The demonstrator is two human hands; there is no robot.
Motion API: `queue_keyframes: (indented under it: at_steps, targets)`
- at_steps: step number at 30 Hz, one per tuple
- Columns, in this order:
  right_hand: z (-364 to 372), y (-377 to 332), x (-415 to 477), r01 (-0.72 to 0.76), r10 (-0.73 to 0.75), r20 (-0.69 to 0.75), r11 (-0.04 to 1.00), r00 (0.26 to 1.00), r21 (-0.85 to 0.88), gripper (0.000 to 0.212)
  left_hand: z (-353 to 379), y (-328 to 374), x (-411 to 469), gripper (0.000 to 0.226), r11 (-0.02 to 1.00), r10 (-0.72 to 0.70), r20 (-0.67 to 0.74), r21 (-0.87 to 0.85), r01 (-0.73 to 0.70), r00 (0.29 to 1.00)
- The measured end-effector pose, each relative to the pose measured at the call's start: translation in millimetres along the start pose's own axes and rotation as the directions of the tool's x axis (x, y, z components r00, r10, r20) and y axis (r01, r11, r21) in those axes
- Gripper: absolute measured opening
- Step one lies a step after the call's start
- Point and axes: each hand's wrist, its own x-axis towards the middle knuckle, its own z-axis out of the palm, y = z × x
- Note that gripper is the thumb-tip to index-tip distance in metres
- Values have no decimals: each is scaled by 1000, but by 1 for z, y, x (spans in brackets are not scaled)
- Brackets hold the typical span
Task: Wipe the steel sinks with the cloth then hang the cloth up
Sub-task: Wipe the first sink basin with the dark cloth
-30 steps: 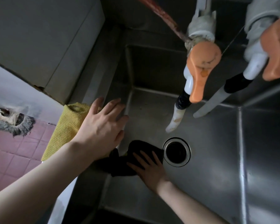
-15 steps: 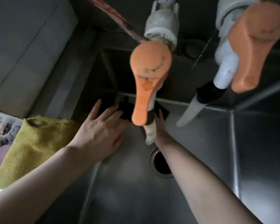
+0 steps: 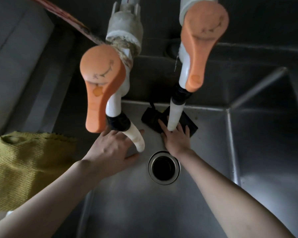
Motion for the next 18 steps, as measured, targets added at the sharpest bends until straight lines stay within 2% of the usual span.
queue_keyframes:
  at_steps: [2, 4, 7, 10, 13, 18]
  targets:
    - [9, -8, -11, 74, -73, 24, 997, 997, -28, 52, -1, -2, -2, 65, 993, -20, 9, -118, 21, 1000]
    - [20, -17, -20, 212, -212, -2, 975, 977, -67, 54, -3, -2, -4, 65, 969, -15, -15, -248, 11, 1000]
    - [30, -24, -13, 312, -308, 49, 946, 950, -94, 54, -8, 1, -6, 54, 946, 20, -104, -320, -52, 994]
    - [26, -27, 10, 280, -275, 78, 959, 958, -52, 50, -12, 8, -3, 37, 931, 57, -192, -345, -122, 980]
    - [25, -22, 41, 255, -246, 140, 966, 959, -49, 56, -10, 15, 0, 31, 928, 62, -210, -349, -134, 976]
    - [8, 1, 54, 178, -174, 43, 976, 984, -124, 54, -6, 29, 3, 29, 900, 28, -281, -410, -146, 959]
